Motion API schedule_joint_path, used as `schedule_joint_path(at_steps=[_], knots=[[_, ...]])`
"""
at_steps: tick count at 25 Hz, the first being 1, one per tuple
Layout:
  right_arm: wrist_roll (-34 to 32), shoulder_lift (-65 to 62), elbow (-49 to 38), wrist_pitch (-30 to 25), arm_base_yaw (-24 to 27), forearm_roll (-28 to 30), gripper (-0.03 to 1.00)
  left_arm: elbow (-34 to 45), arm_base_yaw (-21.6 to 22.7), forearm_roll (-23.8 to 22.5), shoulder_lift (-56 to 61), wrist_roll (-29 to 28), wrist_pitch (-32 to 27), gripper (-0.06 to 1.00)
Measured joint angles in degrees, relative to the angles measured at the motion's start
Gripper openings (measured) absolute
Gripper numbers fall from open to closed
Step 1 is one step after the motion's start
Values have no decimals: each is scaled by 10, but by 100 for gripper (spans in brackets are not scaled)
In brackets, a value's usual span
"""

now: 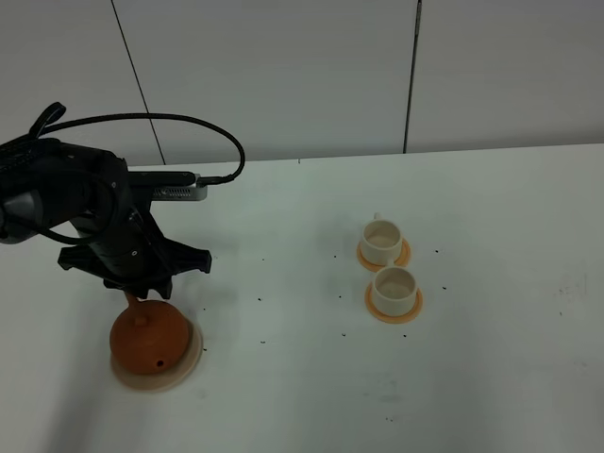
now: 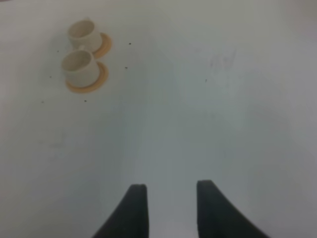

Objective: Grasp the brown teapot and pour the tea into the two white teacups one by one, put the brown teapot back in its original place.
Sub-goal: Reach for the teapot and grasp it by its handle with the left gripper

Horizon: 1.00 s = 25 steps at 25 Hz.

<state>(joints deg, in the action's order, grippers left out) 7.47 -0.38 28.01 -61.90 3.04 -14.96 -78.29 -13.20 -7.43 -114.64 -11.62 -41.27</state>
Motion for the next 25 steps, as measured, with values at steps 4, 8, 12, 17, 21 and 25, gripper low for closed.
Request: schedule_joint_path(at_steps=[4, 8, 12, 17, 21, 25], knots=[[0, 0, 0, 0, 0, 0, 24, 0, 0, -16, 2, -1, 14, 33], [0, 0, 0, 0, 0, 0, 24, 0, 0, -26, 20, -2, 16, 33], [0, 0, 0, 0, 0, 0, 24, 0, 0, -27, 44, -2, 15, 33], [0, 0, 0, 0, 0, 0, 24, 0, 0, -33, 49, 19, -20, 34], [0, 0, 0, 0, 0, 0, 24, 0, 0, -39, 49, 22, -34, 39], [0, 0, 0, 0, 0, 0, 24, 0, 0, -41, 49, 13, -44, 48]])
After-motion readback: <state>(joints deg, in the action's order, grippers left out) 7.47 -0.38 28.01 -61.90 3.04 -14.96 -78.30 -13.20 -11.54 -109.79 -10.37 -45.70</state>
